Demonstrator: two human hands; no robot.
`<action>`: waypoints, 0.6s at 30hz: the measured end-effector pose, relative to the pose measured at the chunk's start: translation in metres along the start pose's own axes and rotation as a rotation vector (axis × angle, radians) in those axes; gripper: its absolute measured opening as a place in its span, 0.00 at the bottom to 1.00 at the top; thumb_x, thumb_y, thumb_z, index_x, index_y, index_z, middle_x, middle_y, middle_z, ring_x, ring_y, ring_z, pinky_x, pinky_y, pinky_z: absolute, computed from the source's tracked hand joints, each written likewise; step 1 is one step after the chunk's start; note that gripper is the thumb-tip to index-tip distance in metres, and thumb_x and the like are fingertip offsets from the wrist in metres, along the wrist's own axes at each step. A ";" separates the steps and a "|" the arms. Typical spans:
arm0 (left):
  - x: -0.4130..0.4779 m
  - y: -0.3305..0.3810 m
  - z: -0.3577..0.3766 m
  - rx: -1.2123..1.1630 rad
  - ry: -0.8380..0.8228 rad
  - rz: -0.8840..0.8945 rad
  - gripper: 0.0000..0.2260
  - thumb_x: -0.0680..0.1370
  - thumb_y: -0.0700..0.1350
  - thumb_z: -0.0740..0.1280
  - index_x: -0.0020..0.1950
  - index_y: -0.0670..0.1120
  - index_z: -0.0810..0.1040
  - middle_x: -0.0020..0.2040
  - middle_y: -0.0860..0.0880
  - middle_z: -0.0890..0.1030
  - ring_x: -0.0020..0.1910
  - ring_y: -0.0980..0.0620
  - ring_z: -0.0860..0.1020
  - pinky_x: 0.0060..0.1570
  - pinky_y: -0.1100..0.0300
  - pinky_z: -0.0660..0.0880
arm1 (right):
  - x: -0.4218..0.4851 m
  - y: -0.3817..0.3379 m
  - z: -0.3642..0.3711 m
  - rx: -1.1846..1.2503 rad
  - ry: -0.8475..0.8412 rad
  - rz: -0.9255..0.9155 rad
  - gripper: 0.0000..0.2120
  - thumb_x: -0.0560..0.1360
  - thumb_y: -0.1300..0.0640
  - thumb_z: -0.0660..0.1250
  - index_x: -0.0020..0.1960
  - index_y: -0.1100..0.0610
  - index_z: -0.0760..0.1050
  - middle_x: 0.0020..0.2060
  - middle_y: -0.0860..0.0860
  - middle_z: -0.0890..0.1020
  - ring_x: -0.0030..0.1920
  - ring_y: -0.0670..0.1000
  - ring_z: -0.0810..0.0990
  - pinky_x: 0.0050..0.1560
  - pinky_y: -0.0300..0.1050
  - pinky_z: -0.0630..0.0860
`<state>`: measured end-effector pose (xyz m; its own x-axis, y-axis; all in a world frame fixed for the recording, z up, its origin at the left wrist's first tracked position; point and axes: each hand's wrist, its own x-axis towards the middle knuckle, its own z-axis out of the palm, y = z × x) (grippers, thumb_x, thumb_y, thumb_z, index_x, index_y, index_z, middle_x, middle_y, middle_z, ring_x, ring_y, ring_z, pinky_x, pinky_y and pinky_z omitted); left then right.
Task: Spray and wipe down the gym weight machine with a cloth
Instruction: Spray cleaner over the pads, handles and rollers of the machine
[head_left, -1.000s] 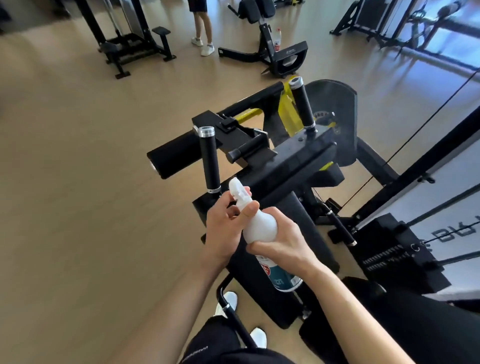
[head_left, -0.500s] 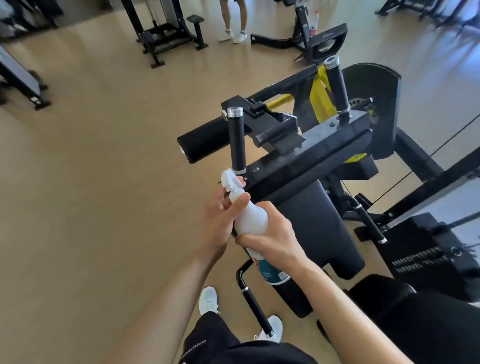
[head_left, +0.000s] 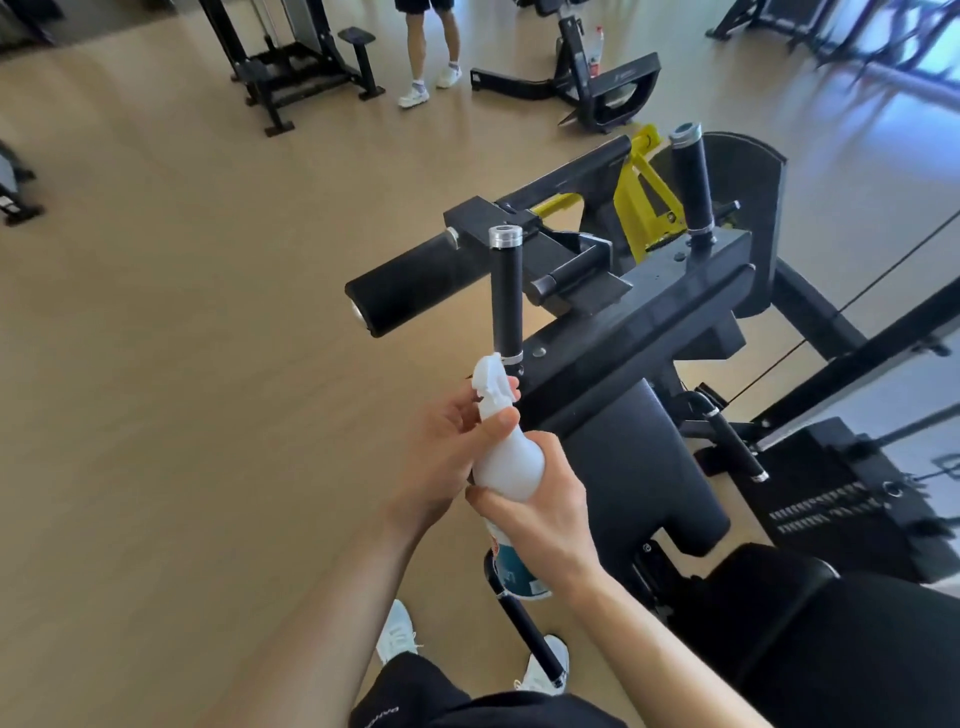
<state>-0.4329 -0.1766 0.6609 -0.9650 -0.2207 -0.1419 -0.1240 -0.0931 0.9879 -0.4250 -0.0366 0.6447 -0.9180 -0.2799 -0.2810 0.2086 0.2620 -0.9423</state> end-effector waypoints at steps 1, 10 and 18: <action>0.002 -0.002 -0.005 -0.001 -0.017 -0.018 0.19 0.69 0.56 0.74 0.56 0.48 0.84 0.50 0.55 0.85 0.47 0.56 0.82 0.49 0.61 0.79 | -0.002 0.001 0.009 0.030 0.023 0.002 0.23 0.63 0.50 0.80 0.52 0.45 0.72 0.44 0.49 0.83 0.41 0.50 0.85 0.39 0.55 0.85; 0.021 -0.009 -0.095 0.012 -0.193 0.003 0.26 0.73 0.58 0.71 0.69 0.51 0.77 0.53 0.56 0.83 0.50 0.54 0.82 0.52 0.59 0.78 | 0.018 -0.012 0.101 0.152 0.092 0.074 0.28 0.62 0.48 0.83 0.56 0.47 0.74 0.46 0.53 0.85 0.44 0.56 0.87 0.43 0.58 0.85; 0.021 -0.048 -0.209 -0.120 -0.281 -0.254 0.31 0.75 0.65 0.64 0.71 0.48 0.76 0.64 0.48 0.84 0.64 0.48 0.82 0.62 0.52 0.78 | 0.068 -0.049 0.178 0.340 0.077 0.072 0.28 0.65 0.49 0.80 0.61 0.55 0.76 0.51 0.54 0.85 0.53 0.56 0.86 0.53 0.54 0.84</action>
<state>-0.3985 -0.3797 0.5978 -0.9348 0.0967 -0.3417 -0.3550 -0.2272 0.9069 -0.4379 -0.2329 0.6394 -0.9168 -0.1984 -0.3466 0.3622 -0.0474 -0.9309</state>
